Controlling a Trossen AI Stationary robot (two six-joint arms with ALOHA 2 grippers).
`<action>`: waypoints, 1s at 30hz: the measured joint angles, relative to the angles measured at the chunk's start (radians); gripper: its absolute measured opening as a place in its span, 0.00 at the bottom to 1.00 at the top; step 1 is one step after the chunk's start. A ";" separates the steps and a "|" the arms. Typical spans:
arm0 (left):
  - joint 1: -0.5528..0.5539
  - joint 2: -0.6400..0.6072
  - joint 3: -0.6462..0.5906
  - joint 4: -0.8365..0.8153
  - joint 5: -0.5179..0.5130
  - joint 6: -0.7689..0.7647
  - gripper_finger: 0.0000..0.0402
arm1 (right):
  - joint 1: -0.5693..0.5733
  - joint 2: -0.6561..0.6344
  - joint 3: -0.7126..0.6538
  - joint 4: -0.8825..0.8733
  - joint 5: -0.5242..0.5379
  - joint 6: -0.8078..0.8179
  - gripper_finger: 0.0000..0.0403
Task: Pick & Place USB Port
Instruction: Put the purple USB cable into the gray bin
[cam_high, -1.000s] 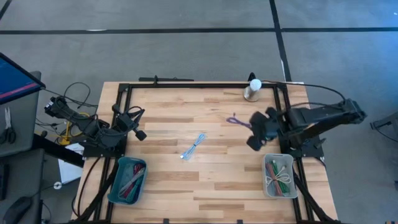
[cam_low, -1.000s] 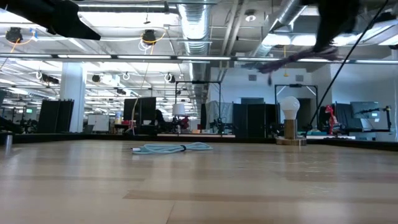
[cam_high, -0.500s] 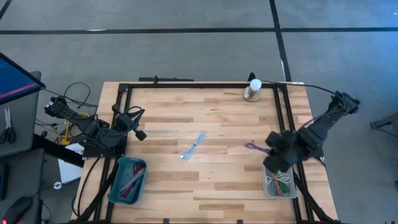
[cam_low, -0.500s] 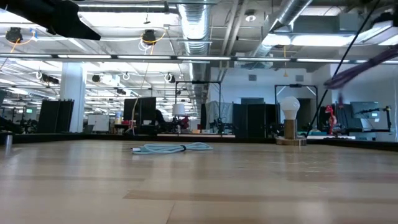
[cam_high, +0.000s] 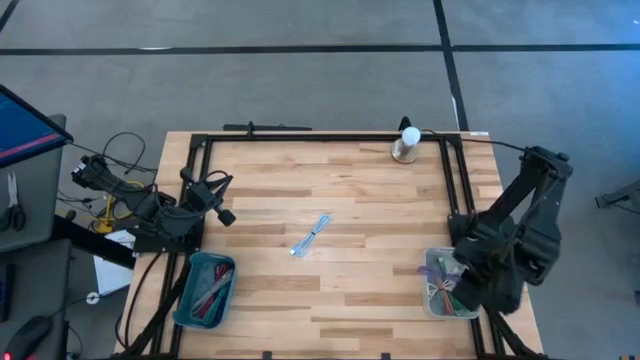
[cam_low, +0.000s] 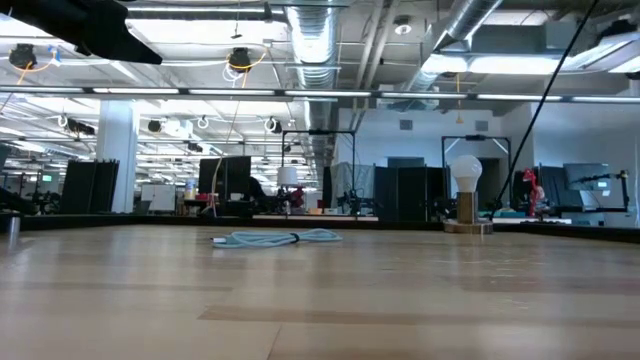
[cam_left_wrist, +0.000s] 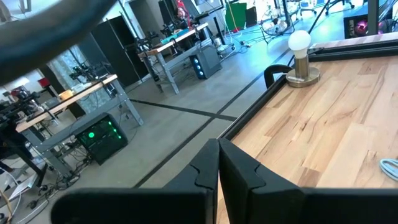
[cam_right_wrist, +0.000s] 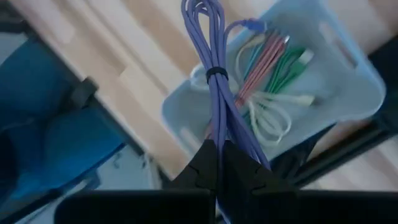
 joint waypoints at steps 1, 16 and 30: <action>0.000 0.000 0.000 0.001 0.000 0.000 0.03 | 0.012 0.005 0.011 -0.005 -0.003 0.017 0.00; 0.000 0.000 0.000 0.002 0.000 -0.008 0.03 | 0.070 0.187 0.015 -0.115 -0.089 0.135 0.00; 0.000 0.000 0.000 0.002 0.000 -0.008 0.03 | 0.039 0.429 0.013 -0.070 -0.116 0.139 0.00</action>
